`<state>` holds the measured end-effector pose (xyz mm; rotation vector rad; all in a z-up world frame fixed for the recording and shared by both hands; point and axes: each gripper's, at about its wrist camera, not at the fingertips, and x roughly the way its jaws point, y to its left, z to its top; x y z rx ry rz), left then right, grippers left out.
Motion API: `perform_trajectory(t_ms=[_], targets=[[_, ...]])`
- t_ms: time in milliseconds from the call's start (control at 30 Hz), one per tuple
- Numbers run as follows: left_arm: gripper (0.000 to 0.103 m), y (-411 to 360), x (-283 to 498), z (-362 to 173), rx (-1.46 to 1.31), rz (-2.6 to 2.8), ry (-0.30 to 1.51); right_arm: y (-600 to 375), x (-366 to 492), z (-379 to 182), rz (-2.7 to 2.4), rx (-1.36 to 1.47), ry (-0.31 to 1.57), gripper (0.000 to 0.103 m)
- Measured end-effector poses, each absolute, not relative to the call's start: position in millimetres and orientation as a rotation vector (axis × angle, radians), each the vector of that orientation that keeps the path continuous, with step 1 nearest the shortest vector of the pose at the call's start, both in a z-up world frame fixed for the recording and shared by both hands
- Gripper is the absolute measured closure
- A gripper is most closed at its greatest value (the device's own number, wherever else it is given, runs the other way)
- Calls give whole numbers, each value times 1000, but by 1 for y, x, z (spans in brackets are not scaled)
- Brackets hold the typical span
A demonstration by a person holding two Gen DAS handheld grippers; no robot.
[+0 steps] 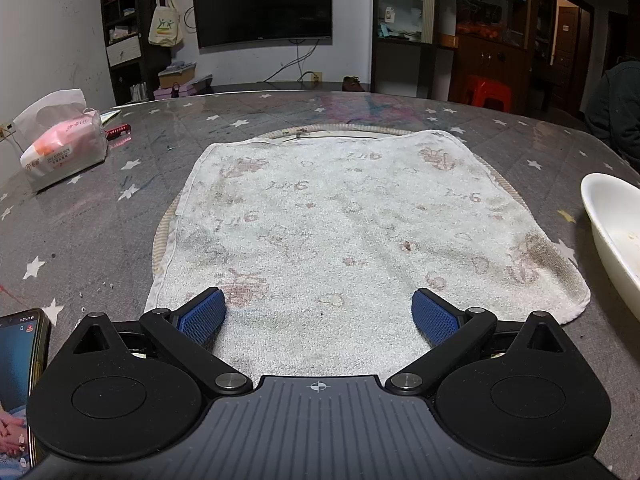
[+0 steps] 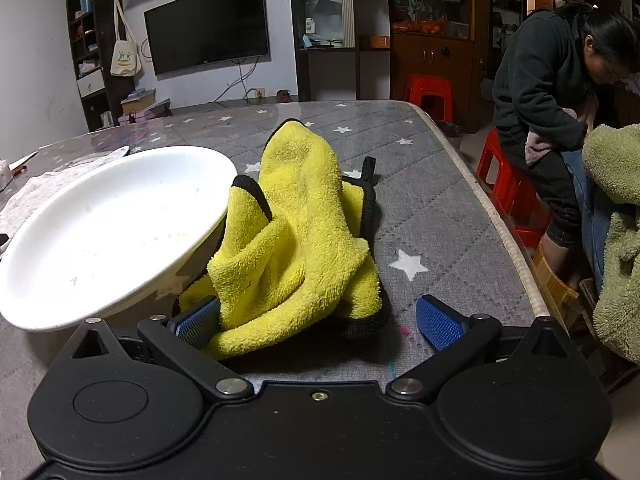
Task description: Clean bowl
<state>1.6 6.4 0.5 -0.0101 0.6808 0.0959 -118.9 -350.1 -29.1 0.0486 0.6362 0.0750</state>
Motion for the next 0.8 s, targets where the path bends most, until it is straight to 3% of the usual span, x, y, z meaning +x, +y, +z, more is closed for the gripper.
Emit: perform_trajectory(t_ms=[800], targets=[[2, 7, 1, 1, -10, 96, 681, -352, -118, -29, 77, 53, 637, 0]])
